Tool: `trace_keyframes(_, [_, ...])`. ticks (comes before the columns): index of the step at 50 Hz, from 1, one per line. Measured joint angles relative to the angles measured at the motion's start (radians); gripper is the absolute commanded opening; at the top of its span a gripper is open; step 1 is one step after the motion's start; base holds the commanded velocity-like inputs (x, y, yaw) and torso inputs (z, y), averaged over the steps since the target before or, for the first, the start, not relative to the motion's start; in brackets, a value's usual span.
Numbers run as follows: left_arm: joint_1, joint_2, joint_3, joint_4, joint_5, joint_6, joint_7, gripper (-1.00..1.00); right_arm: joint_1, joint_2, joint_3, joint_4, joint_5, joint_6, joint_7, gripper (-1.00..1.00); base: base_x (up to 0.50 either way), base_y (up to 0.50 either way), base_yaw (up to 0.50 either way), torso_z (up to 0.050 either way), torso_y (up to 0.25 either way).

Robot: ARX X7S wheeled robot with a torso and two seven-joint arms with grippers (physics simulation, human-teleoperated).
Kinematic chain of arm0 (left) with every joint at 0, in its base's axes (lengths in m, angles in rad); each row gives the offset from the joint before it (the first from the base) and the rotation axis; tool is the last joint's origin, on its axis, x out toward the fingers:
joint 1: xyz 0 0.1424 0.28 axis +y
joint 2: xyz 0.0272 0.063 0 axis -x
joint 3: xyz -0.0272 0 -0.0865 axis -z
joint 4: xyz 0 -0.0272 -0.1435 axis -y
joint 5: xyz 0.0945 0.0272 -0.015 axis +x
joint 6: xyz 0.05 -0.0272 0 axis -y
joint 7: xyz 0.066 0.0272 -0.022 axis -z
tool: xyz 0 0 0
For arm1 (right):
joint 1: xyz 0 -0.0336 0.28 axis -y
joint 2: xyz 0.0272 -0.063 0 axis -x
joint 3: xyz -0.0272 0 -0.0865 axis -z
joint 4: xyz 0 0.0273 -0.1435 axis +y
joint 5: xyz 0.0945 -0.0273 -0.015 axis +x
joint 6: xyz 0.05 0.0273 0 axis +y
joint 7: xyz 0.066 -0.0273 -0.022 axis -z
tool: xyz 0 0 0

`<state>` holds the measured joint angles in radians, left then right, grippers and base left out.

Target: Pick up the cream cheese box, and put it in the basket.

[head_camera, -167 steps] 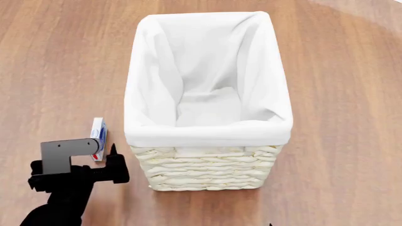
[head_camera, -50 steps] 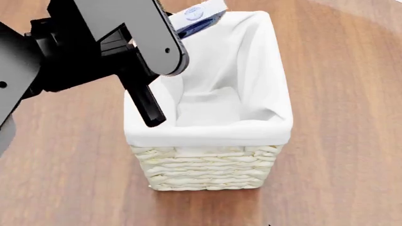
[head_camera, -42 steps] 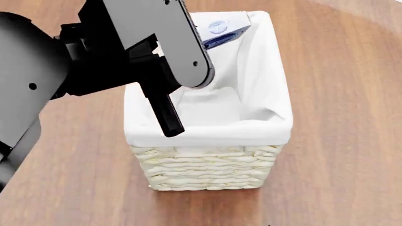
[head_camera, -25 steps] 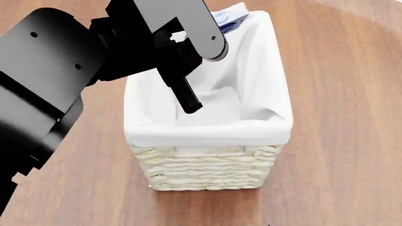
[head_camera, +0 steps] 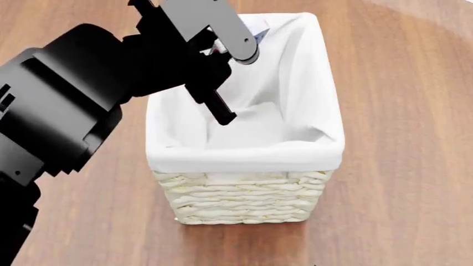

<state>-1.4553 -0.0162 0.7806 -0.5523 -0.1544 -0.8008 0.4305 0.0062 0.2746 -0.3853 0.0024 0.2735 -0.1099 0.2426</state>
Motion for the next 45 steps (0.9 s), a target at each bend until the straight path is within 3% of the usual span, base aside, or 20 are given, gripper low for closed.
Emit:
trace_keyframes(4, [-0.005,-0.001,0.011,-0.023,-0.023,0.015,-0.010,-1.00,0.001,0.000,-0.002,0.001,0.000,0.000,0.001,1.00,0.00,0.00,0.00,0.000,0.003])
trace_keyframes(5, [-0.006,-0.001,0.012,-0.026,-0.029,0.017,-0.012,1.00,0.001,0.000,-0.002,0.001,0.000,0.000,0.001,1.00,0.00,0.00,0.00,0.000,0.000])
trace_keyframes(19, [-0.026,-0.020,-0.005,0.011,-0.105,0.029,-0.054,1.00,0.003,0.001,-0.010,0.009,-0.001,-0.004,0.004,1.00,0.00,0.00,0.00,0.000,0.000])
trace_keyframes(29, [-0.064,-0.061,-0.043,0.129,-0.148,-0.044,-0.090,1.00,0.007,0.002,-0.014,0.018,0.001,-0.006,0.004,1.00,0.00,0.00,0.00,0.000,0.000])
trace_keyframes(45, [-0.055,-0.185,-0.272,0.667,-0.261,-0.287,-0.241,1.00,0.015,0.009,-0.005,0.013,0.016,-0.004,0.013,1.00,0.00,0.00,0.00,0.000,0.000])
